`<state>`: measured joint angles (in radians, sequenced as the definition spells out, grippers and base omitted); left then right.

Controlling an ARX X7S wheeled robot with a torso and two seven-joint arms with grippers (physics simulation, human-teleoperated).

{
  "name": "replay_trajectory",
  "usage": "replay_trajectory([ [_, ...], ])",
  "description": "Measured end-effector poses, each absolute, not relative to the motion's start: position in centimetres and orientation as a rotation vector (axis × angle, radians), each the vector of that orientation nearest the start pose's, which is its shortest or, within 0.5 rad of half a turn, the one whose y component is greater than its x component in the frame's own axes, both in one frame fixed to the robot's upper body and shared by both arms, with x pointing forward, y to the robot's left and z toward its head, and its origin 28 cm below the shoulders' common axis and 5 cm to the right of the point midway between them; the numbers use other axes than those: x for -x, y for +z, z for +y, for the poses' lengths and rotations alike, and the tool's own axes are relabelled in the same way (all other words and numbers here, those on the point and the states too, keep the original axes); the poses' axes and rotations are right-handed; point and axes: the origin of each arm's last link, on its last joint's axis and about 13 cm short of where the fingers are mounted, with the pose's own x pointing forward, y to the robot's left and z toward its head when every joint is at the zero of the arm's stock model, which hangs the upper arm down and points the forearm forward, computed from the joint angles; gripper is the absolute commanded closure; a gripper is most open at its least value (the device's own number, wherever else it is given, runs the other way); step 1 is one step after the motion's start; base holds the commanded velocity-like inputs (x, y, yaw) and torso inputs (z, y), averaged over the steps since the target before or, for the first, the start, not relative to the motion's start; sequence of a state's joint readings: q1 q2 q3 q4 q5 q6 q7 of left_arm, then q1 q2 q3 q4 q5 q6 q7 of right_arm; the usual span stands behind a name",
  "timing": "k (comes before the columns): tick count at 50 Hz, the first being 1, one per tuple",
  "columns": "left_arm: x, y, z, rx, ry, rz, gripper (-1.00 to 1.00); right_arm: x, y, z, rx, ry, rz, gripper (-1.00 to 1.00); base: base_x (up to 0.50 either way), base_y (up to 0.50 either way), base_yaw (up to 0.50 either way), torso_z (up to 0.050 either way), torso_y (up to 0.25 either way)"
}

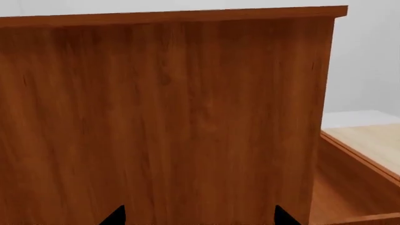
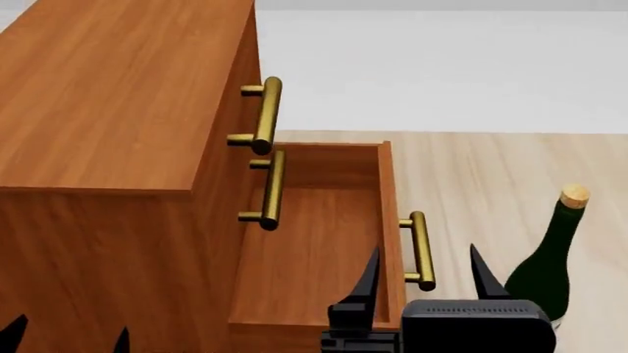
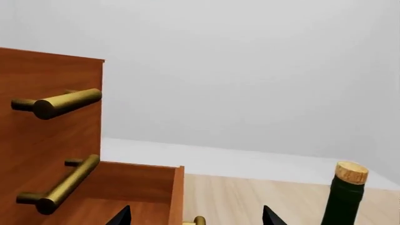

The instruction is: Put the bowl in the bottom drawer of the cabinet.

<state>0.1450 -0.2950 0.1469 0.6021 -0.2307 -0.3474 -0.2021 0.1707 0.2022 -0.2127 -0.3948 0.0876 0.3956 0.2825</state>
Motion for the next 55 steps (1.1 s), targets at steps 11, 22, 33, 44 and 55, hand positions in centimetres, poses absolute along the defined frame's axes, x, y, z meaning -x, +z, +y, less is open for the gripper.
replay_trajectory([
  [11, -16.58, 8.47, 21.65, -0.042, -0.084, -0.057, -1.00, -23.24, 10.22, -9.28, 0.120, -0.056, -0.161, -1.00, 0.39, 0.11, 0.00, 0.000, 0.000],
  [22, -16.25, 8.21, 21.72, -0.097, -0.053, -0.063, -1.00, -22.84, 10.16, -9.32, 0.127, -0.070, -0.169, -1.00, 0.00, 0.00, 0.00, 0.000, 0.000],
  [33, -16.11, 8.10, 21.75, -0.124, -0.039, -0.067, -1.00, -22.66, 10.13, -9.34, 0.130, -0.075, -0.172, -1.00, 0.00, 0.00, 0.00, 0.000, 0.000],
  [44, -16.06, 8.06, 21.76, -0.133, -0.034, -0.068, -1.00, -22.60, 10.12, -9.34, 0.131, -0.077, -0.173, -1.00, 0.00, 0.00, 0.00, 0.000, 0.000],
  [55, -16.13, 8.11, 21.66, -0.144, -0.036, -0.073, -1.00, -22.52, 10.14, -9.39, 0.130, -0.078, -0.169, -1.00, 0.00, 0.00, 0.00, 0.000, 0.000],
])
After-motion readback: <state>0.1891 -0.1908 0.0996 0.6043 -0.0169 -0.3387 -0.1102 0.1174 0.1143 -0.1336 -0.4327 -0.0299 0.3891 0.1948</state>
